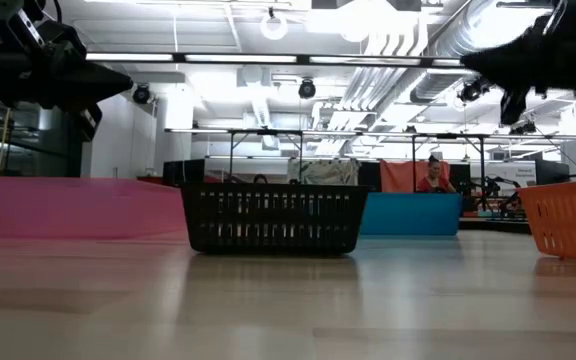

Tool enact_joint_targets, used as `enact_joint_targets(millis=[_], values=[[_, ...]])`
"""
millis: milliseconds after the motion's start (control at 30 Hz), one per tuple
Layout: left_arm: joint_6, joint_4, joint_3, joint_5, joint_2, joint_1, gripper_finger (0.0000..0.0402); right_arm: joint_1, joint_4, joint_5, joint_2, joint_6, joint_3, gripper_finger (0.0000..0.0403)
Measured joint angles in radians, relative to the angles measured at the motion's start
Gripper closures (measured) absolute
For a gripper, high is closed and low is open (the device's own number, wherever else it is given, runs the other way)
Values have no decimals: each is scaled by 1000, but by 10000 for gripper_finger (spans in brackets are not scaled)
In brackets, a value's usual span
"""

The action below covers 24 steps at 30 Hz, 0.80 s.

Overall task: Sort Halloween decoration
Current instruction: Put the black skull toy into the black bin

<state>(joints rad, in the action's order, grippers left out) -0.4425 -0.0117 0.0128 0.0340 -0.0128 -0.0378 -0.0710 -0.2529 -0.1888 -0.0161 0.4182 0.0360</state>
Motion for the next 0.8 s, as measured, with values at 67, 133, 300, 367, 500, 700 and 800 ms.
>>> enact_joint_targets(millis=[67, 133, 300, 367, 500, 700, 800], values=[[0, 0, 0, 0, 0, 0, 398, 0, -10, 2, -16, -17, 49, 375], [0, 0, 0, 0, 0, 0, 398, 0, 9, 10, -53, -27, 107, 352], [0, 0, 0, 0, 0, 0, 398, 10, 126, 118, -235, -42, 256, 282], [0, 0, 0, 0, 0, 0, 398, 32, 173, 149, -331, -58, 310, 259], [0, 0, 0, 0, 0, 0, 398, 91, 225, 177, -516, -111, 413, 233], [0, 0, 0, 0, 0, 0, 398, 169, 292, 183, -739, -171, 565, 229], [0, 0, 0, 0, 0, 0, 398, 226, 312, 202, -835, -120, 638, 229]])
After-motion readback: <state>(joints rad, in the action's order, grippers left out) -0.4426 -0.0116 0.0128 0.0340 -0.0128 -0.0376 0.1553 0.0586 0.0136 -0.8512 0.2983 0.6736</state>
